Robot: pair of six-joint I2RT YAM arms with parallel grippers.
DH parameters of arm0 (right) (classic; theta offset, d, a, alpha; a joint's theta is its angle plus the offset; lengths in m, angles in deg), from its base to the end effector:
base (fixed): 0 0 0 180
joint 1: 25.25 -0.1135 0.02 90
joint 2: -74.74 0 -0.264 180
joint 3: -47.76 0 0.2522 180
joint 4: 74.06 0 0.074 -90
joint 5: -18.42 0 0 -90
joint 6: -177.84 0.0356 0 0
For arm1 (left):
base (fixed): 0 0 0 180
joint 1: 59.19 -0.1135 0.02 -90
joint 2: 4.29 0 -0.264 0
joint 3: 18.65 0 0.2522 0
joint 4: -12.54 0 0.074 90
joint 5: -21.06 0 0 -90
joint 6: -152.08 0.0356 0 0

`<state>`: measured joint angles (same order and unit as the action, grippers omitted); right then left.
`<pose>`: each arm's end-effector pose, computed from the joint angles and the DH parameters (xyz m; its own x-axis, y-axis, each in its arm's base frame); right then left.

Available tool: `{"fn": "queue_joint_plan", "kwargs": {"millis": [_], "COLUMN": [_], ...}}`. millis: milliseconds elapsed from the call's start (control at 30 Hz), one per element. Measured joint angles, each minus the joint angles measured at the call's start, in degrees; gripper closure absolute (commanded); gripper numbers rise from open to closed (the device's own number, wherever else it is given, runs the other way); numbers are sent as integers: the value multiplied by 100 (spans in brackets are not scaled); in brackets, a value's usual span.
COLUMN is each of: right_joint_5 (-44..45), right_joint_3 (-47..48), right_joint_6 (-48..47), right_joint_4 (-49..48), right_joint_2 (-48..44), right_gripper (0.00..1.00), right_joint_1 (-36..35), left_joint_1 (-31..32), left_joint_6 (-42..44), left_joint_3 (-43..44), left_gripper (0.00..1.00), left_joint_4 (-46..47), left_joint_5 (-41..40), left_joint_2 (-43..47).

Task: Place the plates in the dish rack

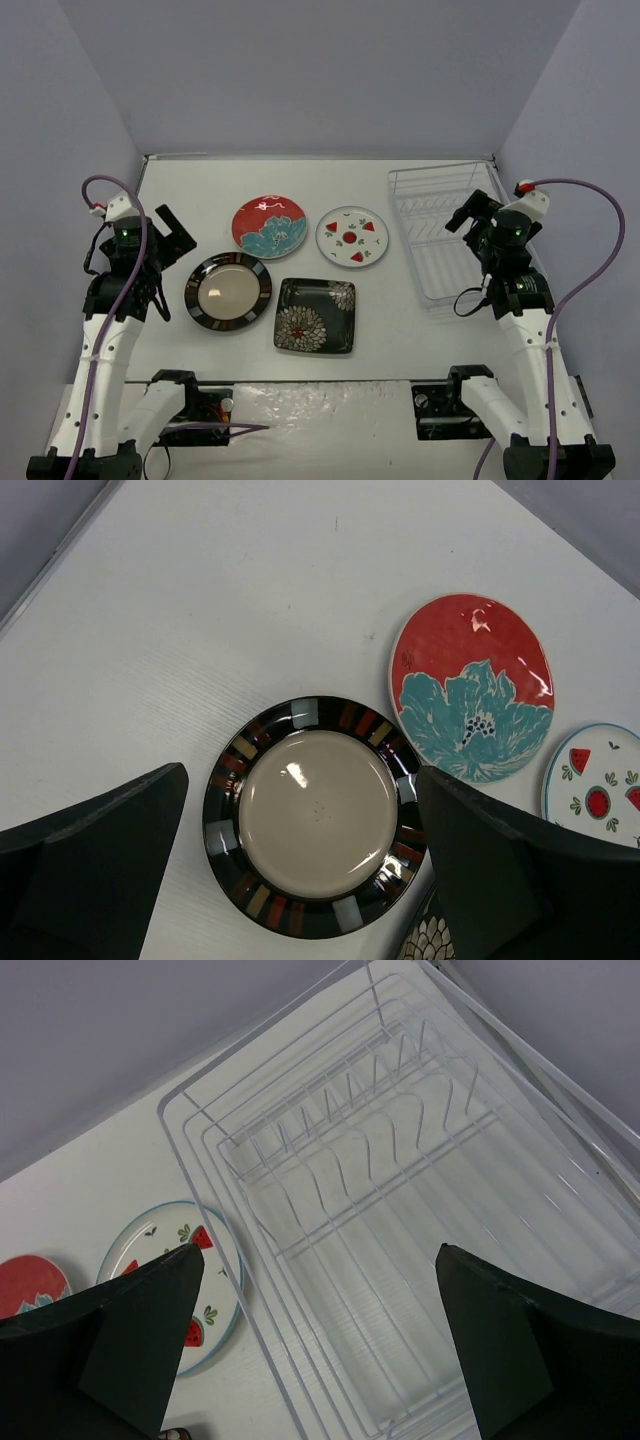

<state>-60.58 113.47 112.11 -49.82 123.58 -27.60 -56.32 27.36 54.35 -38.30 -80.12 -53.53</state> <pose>0.1958 0.0012 0.3715 -0.0557 0.4015 -0.9141 0.1884 0.9034 0.3853 0.1756 -0.0019 0.3655 -0.3035 -0.5442 -0.7821 -0.3603 0.8254 -0.4346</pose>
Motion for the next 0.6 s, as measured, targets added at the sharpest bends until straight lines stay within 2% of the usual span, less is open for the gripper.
{"fn": "queue_joint_plan", "kwargs": {"millis": [167, 367, 467, 600], "right_joint_5": [-116, -1223, -1407, -1184], "right_joint_3": [-2, -22, 45, 236], "right_joint_6": [-45, -339, -489, -649], "right_joint_4": [-26, -362, -378, -347], "right_joint_2": [-61, -51, 236, 808], "right_gripper": [0, 0, 0, 0], "right_joint_1": [3, -65, -656, -2086], "left_joint_1": [0, 0, 0, 0], "left_joint_6": [4, 45, 89, 78], "left_joint_3": [-2, -103, -192, -333], "left_gripper": [3, 3, 3, 3], "left_joint_4": [7, 197, 325, 445], "left_joint_5": [90, 405, 622, 865], "left_joint_2": [27, 10, -65, -145]}}
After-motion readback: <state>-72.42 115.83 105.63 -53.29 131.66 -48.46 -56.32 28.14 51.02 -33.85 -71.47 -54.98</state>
